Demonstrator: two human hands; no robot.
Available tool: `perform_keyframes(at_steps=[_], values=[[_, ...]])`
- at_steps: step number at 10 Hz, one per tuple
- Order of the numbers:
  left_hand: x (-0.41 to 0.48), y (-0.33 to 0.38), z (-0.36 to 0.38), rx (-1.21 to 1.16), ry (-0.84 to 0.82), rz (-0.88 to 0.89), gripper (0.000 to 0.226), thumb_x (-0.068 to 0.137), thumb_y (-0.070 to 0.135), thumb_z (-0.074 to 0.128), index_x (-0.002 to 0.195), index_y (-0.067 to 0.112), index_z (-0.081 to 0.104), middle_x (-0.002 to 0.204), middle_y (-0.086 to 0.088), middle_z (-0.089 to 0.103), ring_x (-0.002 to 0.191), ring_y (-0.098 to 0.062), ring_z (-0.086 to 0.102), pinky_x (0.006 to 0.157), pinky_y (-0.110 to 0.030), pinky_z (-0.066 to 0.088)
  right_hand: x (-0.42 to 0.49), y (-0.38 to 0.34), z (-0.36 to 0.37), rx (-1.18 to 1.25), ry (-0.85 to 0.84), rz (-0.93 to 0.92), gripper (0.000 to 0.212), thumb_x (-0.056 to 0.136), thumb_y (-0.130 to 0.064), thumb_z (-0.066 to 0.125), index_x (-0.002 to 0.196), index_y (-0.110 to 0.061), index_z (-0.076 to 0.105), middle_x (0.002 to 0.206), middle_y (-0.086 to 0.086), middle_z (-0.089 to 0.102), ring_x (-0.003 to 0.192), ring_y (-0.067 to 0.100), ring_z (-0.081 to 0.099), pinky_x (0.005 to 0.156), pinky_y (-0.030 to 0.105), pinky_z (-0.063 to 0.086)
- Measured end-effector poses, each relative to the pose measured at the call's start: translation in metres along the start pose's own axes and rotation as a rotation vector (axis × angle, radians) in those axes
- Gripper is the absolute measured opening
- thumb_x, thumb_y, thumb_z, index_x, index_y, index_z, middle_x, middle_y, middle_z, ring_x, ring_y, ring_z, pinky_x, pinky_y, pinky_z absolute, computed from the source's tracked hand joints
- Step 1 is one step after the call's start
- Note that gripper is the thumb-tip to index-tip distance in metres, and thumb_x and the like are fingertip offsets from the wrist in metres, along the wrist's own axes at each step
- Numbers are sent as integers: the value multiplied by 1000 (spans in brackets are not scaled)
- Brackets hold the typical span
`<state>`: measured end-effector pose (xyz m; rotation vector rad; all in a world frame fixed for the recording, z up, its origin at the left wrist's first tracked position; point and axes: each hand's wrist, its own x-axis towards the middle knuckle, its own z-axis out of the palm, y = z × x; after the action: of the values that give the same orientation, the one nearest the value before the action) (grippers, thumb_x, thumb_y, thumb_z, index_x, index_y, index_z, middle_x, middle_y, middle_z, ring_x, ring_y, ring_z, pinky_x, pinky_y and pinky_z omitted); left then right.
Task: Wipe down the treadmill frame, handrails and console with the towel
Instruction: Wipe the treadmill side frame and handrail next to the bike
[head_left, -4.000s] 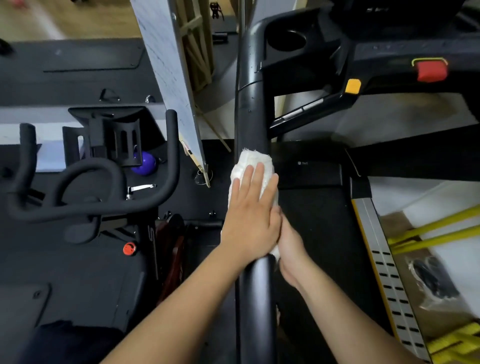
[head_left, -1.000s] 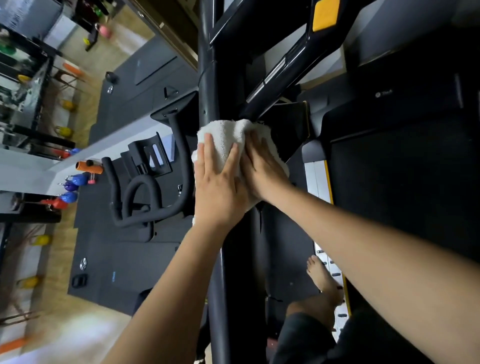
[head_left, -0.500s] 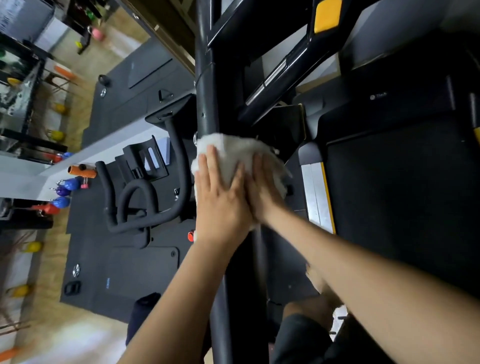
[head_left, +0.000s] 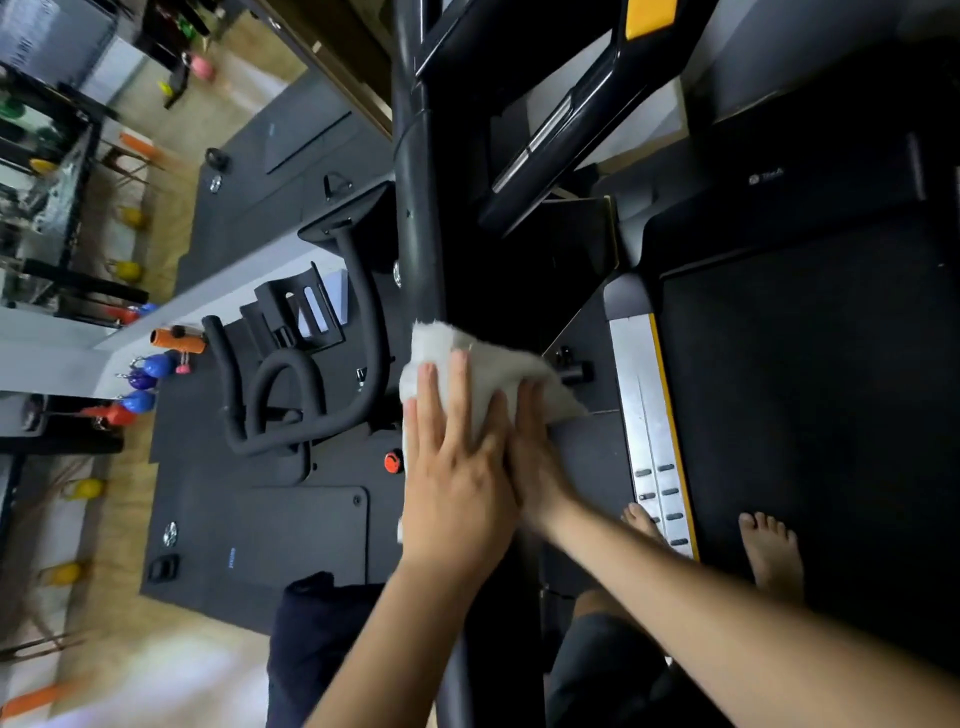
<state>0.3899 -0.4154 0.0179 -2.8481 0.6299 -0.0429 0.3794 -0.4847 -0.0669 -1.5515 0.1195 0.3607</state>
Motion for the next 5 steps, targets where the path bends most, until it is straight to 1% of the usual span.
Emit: perform_keyframes(at_steps=[1, 2, 3, 4, 5], values=[[46, -1, -4, 102, -24, 25, 43, 95, 31, 47, 131, 14, 63, 161, -20, 22, 150, -43, 3, 121, -60, 8, 52, -5, -13, 171, 112, 76, 88, 82, -67, 17, 154, -25, -9, 163, 6, -1, 148, 27, 16, 121, 43, 13], [47, 1, -5, 100, -9, 5, 47, 96, 27, 38, 136, 12, 58, 162, -18, 20, 151, -39, 0, 121, -58, 4, 72, -11, -28, 301, 124, 171, 79, 87, -68, 29, 152, -38, -5, 161, 0, 18, 139, 25, 36, 114, 44, 31], [14, 1, -2, 12, 20, -2, 49, 94, 20, 44, 140, 7, 52, 163, -18, 18, 151, -41, -2, 122, -55, 1, 41, -7, -20, 271, 68, 183, 65, 103, -43, 30, 154, -26, -6, 162, 3, 10, 144, 22, 25, 116, 33, 24], [-31, 6, 2, -166, 19, -79, 60, 89, 7, 64, 146, 7, 44, 163, -20, 11, 151, -41, -2, 120, -58, 17, -9, 5, 4, 205, 9, 126, 59, 105, -31, 26, 155, -18, -3, 163, 1, 4, 145, 12, 16, 106, 3, 8], [-63, 9, 3, -326, 37, -189, 76, 87, 8, 71, 153, 17, 33, 165, -18, 3, 152, -36, 4, 114, -57, 31, -38, -3, 12, 229, 21, 136, 58, 103, -46, 28, 153, -40, -2, 161, -12, 9, 138, 2, 21, 113, 17, 19]])
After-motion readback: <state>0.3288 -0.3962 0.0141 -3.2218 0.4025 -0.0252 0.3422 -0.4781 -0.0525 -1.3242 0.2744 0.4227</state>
